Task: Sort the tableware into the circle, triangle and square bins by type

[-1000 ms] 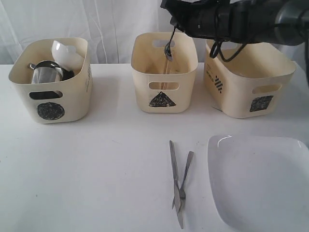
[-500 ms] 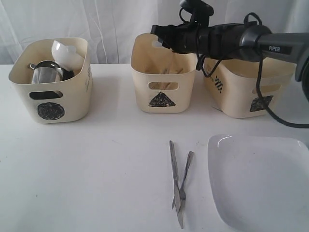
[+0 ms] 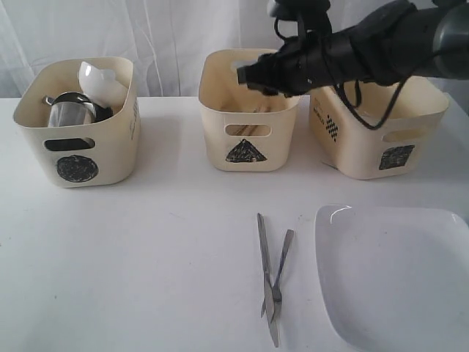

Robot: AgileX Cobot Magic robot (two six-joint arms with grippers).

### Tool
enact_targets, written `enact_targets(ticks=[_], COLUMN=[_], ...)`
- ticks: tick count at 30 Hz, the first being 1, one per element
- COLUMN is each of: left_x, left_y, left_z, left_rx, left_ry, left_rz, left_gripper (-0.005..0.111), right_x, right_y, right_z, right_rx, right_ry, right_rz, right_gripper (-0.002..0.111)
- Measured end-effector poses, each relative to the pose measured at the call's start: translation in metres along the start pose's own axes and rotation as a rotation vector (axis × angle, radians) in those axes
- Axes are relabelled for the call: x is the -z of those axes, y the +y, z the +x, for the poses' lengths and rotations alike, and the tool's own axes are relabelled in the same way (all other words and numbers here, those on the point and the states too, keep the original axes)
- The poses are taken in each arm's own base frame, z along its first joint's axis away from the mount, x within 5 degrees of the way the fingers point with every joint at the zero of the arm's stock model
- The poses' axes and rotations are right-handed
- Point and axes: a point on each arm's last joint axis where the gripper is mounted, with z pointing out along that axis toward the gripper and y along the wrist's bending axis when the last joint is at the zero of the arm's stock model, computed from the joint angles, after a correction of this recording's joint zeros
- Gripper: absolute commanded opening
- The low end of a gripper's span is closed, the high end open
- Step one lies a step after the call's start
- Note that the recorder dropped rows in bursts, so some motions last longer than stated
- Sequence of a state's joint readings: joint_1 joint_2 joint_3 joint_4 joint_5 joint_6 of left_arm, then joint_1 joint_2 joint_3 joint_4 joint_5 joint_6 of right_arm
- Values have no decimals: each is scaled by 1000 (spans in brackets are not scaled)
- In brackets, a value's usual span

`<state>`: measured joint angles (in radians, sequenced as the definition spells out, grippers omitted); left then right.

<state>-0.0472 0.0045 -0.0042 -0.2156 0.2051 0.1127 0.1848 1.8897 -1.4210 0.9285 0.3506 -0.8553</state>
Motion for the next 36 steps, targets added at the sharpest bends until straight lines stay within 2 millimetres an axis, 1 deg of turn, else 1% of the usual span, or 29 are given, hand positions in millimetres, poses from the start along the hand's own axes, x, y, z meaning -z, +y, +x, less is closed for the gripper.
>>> enact_targets(ticks=[4,7,10,13,17,26,31,33,36], left_x=[0,0,0,0,0,0,0,0,0], left_y=[0,0,0,0,0,0,0,0,0], left_z=[0,0,0,0,0,0,0,0,0], left_rx=[0,0,0,0,0,0,0,0,0], left_ry=[0,0,0,0,0,0,0,0,0], left_rz=[0,0,0,0,0,0,0,0,0], left_gripper=[14,14,14,14,14,14,14,14,14], right_x=[14,15,13,9,1,-19,-27,-30,-33], right_y=[15,29,43,54,60,79,84,83,83], right_z=[32,53,66,76,91,122,134,140,144], right_rx=[15,49,77,77,98,116,136,139,137], right_ry=[176,311,406,470,552,677,716,742,754], right_rz=[8,1,20,72,138,147,143,146,149], right_gripper=[38,38,38,38,38,38,38,38,38])
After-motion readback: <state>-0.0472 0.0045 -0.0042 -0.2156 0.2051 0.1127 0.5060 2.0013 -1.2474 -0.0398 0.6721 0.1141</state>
